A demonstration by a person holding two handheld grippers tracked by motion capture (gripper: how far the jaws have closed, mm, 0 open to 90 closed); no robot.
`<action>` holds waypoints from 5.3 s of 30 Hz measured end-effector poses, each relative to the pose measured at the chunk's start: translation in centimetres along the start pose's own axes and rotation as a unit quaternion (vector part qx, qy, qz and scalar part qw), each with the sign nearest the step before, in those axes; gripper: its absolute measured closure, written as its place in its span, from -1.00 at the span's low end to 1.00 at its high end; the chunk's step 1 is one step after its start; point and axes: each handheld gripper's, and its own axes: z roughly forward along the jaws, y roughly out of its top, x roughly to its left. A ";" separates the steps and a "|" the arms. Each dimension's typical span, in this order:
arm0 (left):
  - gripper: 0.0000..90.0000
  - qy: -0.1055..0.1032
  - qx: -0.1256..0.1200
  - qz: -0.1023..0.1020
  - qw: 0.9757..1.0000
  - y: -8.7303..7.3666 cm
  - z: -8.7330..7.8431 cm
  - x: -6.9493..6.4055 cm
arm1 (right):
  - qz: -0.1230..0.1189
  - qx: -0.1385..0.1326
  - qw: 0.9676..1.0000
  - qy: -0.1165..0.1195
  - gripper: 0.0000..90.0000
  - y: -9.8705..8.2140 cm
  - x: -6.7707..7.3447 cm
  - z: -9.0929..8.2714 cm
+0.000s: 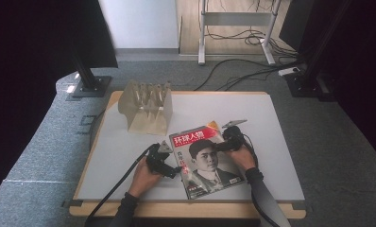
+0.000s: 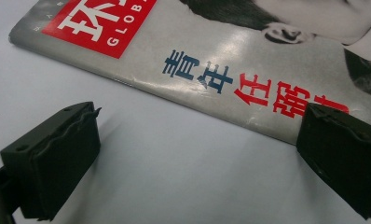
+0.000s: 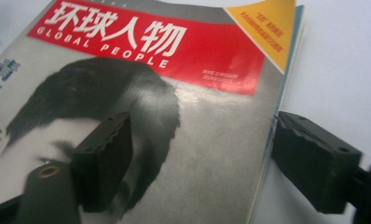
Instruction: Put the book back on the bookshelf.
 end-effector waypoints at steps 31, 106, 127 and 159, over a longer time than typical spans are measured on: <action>-1.00 0.002 0.000 -0.001 1.000 0.0 0.0 0.0 | -0.007 0.009 0.999 0.033 0.88 2.2 0.4 -0.5; 0.66 -0.020 -0.069 0.026 0.997 10.3 -7.8 0.5 | -0.139 -0.124 0.982 0.016 0.89 7.9 5.9 -13.3; 0.73 0.040 -0.133 0.124 0.983 11.0 -11.2 -2.1 | -0.120 -0.165 0.979 0.008 0.88 6.3 3.7 -14.6; 0.93 -0.006 -0.115 0.069 0.991 13.0 -10.2 -0.2 | -0.073 -0.137 0.987 -0.039 -0.14 2.6 0.6 -14.4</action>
